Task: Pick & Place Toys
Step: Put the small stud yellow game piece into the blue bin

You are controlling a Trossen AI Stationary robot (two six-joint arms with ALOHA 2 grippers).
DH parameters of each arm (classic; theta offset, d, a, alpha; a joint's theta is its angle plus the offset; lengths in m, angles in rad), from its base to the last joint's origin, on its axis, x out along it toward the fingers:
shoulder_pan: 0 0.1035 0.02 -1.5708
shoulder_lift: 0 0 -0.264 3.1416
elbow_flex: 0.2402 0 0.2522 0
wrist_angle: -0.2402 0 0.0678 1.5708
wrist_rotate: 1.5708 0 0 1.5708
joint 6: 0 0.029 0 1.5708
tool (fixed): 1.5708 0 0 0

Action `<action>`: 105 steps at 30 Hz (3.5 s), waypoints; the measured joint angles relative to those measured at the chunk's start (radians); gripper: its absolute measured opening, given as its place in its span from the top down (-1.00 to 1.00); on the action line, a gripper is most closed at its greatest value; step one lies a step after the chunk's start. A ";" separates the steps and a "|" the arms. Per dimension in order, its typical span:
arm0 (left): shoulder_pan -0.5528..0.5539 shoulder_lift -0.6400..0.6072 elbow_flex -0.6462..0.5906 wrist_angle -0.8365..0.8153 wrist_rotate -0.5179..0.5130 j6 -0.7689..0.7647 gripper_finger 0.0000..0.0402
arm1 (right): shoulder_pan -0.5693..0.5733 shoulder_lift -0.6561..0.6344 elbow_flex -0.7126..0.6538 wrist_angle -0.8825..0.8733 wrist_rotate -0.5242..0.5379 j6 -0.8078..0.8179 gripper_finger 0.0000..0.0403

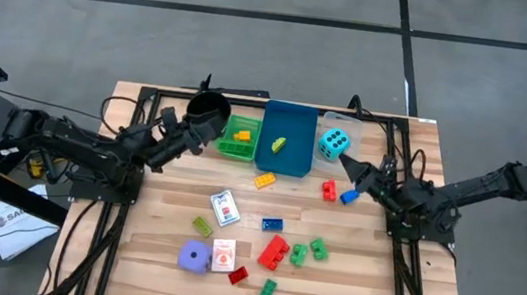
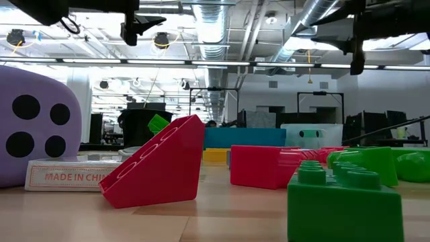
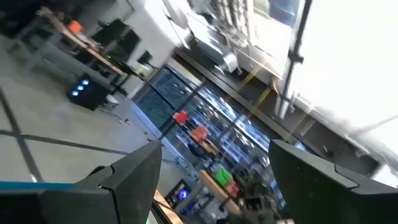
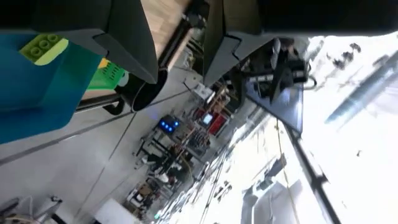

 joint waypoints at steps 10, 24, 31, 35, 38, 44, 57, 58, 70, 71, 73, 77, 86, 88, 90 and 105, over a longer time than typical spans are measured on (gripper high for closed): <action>0.022 0.004 0.147 -0.580 0.474 -0.010 -0.39 | -0.020 0.071 0.001 0.093 -0.005 0.130 0.38; -0.008 0.112 0.257 -1.034 0.489 0.064 -0.19 | -0.029 0.280 0.001 0.191 -0.163 0.242 0.38; -0.067 0.360 0.257 -0.920 0.487 0.048 -0.17 | -0.090 0.332 0.002 0.205 -0.353 0.244 0.38; -0.076 0.491 0.257 -0.761 0.470 0.074 -0.20 | -0.115 0.335 0.002 0.204 -0.476 0.269 0.38; -0.072 0.550 0.257 -0.697 0.434 0.101 -0.22 | -0.127 0.335 0.002 0.204 -0.585 0.270 0.38; -0.072 0.619 0.257 -0.702 0.289 0.137 -0.26 | -0.130 0.335 0.002 0.202 -0.684 0.270 0.38; -0.064 0.761 0.256 -0.607 0.236 0.177 -0.27 | -0.122 0.335 0.002 0.209 -0.684 0.277 0.38; -0.061 0.766 0.256 -0.603 0.234 0.174 -0.27 | -0.122 0.335 0.002 0.209 -0.684 0.277 0.38; -0.005 0.783 0.257 -0.572 0.173 0.174 -0.27 | -0.121 0.335 0.002 0.209 -0.684 0.277 0.38; -0.003 0.783 0.256 -0.571 0.177 0.180 -0.27 | -0.121 0.335 0.002 0.209 -0.684 0.277 0.38; -0.003 0.783 0.256 -0.565 0.207 0.199 -0.27 | -0.121 0.335 0.002 0.209 -0.684 0.273 0.38; -0.006 0.783 0.256 -0.563 0.244 0.205 -0.27 | -0.121 0.335 0.002 0.202 -0.684 0.269 0.38; -0.006 0.783 0.256 -0.556 0.244 0.205 -0.27 | -0.121 0.335 0.002 0.201 -0.684 0.266 0.38; -0.006 0.783 0.256 -0.553 0.244 0.205 -0.27 | -0.121 0.335 0.002 0.200 -0.684 0.266 0.38; -0.006 0.783 0.256 -0.554 0.244 0.205 -0.27 | -0.121 0.335 0.002 0.200 -0.684 0.266 0.38; -0.003 0.827 0.266 -0.536 0.254 0.200 -0.27 | -0.123 0.335 0.002 0.200 -0.684 0.251 0.38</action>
